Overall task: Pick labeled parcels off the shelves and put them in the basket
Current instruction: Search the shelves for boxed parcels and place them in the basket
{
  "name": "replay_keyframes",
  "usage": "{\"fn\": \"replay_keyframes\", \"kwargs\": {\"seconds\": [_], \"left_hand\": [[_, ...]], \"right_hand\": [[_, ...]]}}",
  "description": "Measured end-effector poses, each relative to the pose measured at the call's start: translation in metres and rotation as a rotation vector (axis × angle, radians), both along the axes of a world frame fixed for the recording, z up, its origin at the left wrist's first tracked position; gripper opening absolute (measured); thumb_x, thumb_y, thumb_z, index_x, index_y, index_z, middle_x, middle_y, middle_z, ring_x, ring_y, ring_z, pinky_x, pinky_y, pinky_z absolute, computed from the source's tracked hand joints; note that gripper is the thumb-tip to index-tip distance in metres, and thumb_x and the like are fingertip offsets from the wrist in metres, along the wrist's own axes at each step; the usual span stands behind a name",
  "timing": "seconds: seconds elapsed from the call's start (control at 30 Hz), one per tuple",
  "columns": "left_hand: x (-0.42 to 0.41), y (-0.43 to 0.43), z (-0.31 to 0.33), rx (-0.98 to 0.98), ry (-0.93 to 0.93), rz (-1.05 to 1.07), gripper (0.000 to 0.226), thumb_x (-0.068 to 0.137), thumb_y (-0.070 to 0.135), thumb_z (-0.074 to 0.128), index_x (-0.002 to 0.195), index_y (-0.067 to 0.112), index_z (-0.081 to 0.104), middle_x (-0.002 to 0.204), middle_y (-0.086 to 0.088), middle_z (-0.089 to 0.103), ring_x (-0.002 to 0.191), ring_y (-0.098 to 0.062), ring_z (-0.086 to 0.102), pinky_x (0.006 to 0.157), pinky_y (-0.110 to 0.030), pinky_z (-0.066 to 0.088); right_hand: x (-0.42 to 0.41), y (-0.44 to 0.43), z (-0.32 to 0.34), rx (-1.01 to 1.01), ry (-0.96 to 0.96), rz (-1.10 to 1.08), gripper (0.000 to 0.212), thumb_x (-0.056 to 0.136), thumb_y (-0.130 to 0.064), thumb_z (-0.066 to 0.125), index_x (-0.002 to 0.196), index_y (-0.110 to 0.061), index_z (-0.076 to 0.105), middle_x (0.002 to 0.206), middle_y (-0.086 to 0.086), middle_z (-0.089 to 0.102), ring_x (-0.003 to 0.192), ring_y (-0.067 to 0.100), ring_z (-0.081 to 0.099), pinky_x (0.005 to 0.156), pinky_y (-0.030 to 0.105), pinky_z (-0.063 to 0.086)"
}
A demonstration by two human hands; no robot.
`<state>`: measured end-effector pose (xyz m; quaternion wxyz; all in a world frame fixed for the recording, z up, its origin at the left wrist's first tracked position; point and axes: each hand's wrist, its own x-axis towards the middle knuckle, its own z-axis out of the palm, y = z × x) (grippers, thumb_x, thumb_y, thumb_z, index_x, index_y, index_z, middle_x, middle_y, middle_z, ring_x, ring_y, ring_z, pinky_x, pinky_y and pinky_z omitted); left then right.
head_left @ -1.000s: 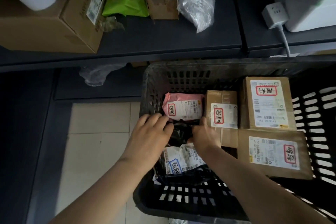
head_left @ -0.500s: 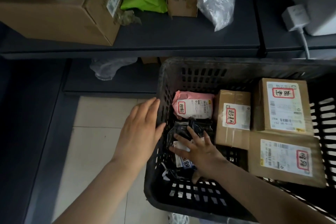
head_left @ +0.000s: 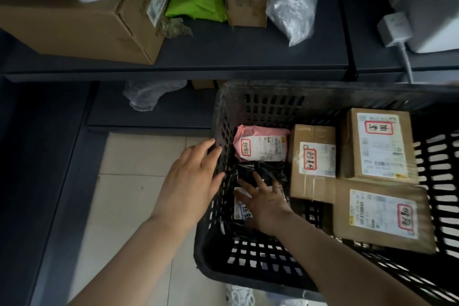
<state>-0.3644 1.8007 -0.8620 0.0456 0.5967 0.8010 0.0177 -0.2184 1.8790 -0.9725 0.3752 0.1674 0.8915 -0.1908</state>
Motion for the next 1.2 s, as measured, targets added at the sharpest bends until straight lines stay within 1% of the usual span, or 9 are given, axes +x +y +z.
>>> {"fn": "replay_keyframes", "kwargs": {"seconds": [0.1,0.3,0.47,0.6,0.8,0.9,1.0,1.1,1.2], "left_hand": [[0.004,0.002,0.019,-0.028,0.016,-0.017,0.051,0.073,0.031,0.074,0.118,0.008,0.063,0.118,-0.007,0.062,0.102,-0.027,0.062,0.077,-0.039,0.056],[0.006,-0.008,0.094,-0.041,0.050,-0.032,0.053,0.054,0.024,0.088,0.103,0.012,0.070,0.100,-0.004,0.068,0.083,-0.026,0.066,0.060,-0.035,0.055],[-0.010,-0.063,0.200,0.041,0.112,0.073,0.051,0.047,0.022,0.091,0.095,0.014,0.073,0.089,0.000,0.069,0.073,-0.020,0.067,0.055,-0.030,0.053],[-0.030,-0.148,0.292,0.060,0.186,0.229,0.051,0.042,0.028,0.092,0.090,0.020,0.074,0.081,0.005,0.069,0.068,-0.017,0.066,0.051,-0.027,0.052],[-0.032,-0.332,0.440,0.142,0.375,0.563,0.052,0.045,0.027,0.092,0.093,0.019,0.074,0.085,0.004,0.069,0.067,-0.018,0.066,0.048,-0.027,0.053],[-0.013,-0.436,0.493,0.158,0.478,0.717,0.046,0.055,0.031,0.087,0.097,0.022,0.072,0.088,0.005,0.068,0.073,-0.018,0.067,0.054,-0.028,0.055],[0.020,-0.548,0.524,0.163,0.580,0.832,0.038,0.066,0.042,0.077,0.100,0.028,0.068,0.087,0.011,0.064,0.073,-0.012,0.063,0.055,-0.027,0.054],[0.069,-0.663,0.544,0.107,0.650,0.955,0.027,0.067,0.050,0.058,0.087,0.033,0.066,0.081,0.015,0.059,0.070,-0.008,0.061,0.050,-0.021,0.051],[0.121,-0.771,0.563,0.049,0.730,1.078,0.036,0.066,0.050,0.041,0.082,0.032,0.067,0.076,0.014,0.058,0.064,-0.007,0.059,0.044,-0.020,0.048]], "right_hand": [[0.014,0.006,0.037,0.018,0.099,-0.052,0.069,0.096,-0.044,0.044,0.151,-0.026,0.007,0.159,-0.001,-0.009,0.144,0.027,-0.017,0.113,0.057,-0.007],[0.021,0.031,0.142,0.125,0.151,-0.207,0.067,0.098,-0.035,0.043,0.151,-0.024,0.005,0.159,0.004,0.002,0.146,0.030,-0.005,0.117,0.054,0.002],[-0.013,0.035,0.262,0.206,0.326,-0.112,0.059,0.095,-0.031,0.048,0.147,-0.018,0.024,0.149,0.009,0.031,0.139,0.028,0.025,0.115,0.041,0.020],[-0.058,0.002,0.376,0.220,0.461,0.054,0.059,0.098,-0.034,0.043,0.149,-0.015,0.021,0.144,0.008,0.039,0.132,0.026,0.035,0.111,0.033,0.025],[-0.129,-0.132,0.553,0.055,0.829,0.251,0.062,0.093,-0.045,0.050,0.147,-0.023,0.029,0.140,0.000,0.046,0.129,0.018,0.041,0.104,0.028,0.035],[-0.148,-0.223,0.620,0.033,0.975,0.384,0.058,0.092,-0.046,0.051,0.144,-0.027,0.033,0.137,-0.003,0.049,0.126,0.016,0.044,0.101,0.029,0.038],[-0.156,-0.326,0.663,-0.004,1.096,0.464,0.056,0.092,-0.047,0.051,0.143,-0.030,0.035,0.137,-0.009,0.047,0.125,0.012,0.045,0.097,0.026,0.040],[-0.154,-0.446,0.691,-0.133,1.170,0.508,0.050,0.091,-0.041,0.056,0.138,-0.029,0.042,0.135,-0.010,0.050,0.121,0.009,0.049,0.090,0.018,0.040],[-0.137,-0.571,0.714,-0.318,1.150,0.611,0.048,0.090,-0.034,0.059,0.136,-0.029,0.045,0.132,-0.009,0.053,0.121,0.007,0.049,0.095,0.016,0.038]]}}
